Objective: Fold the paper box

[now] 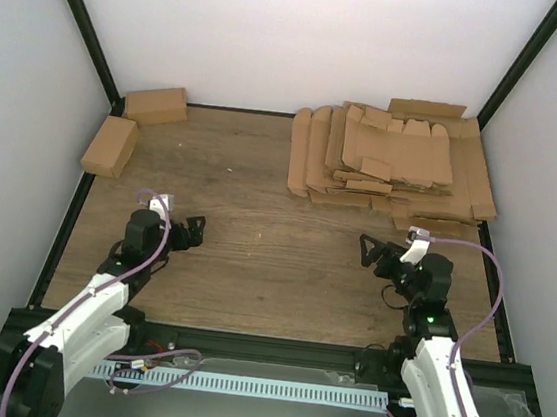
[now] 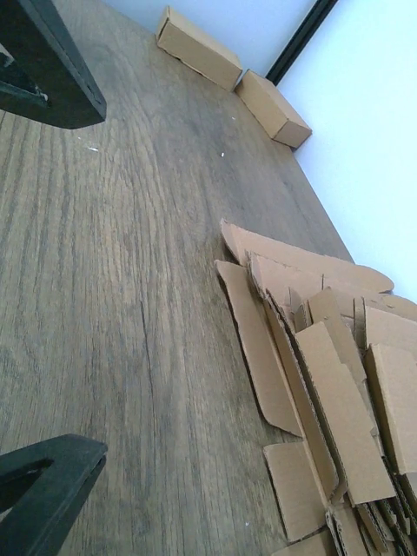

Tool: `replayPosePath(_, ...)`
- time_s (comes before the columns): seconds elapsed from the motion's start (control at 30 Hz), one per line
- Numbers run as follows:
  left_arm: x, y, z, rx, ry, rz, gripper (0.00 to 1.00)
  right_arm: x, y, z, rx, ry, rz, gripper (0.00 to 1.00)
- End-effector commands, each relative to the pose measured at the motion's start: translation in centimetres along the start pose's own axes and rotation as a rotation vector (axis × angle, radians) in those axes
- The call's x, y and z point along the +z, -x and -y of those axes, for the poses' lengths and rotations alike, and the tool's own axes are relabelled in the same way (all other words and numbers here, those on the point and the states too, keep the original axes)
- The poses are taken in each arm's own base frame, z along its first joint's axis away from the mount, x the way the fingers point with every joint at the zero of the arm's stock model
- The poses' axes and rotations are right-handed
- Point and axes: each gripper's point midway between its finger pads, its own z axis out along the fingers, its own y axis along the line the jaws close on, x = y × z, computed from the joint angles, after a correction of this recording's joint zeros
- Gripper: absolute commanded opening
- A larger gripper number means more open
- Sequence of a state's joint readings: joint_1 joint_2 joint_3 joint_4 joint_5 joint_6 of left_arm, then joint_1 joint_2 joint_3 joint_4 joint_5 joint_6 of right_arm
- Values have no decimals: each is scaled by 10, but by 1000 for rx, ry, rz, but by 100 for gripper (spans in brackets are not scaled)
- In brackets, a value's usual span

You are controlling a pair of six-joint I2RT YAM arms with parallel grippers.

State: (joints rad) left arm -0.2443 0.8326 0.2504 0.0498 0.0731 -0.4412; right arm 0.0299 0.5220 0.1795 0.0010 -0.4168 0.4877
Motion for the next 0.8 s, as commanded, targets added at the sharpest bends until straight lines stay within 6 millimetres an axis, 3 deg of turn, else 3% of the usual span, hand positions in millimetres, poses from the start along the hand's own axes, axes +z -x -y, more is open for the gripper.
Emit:
replayPosePath(0.0,-7,14,11,13,-41,47,100,0,3,-3,-8,3,8,100)
replayPosePath(0.17,-14,20,15,20,-54,75,100,-9,29,4,98,-103,69,100)
replayPosePath(0.37,-28,25,19,24,-95,150,100,-6,73,-38,44,27,100,100)
replayPosePath(0.63,-31,24,25,34,-137,157,100,43,144,-29,-54,-136,42,98)
replayPosePath(0.77,-28,24,27,34,-142,147,100,71,170,-28,-77,-159,4,87)
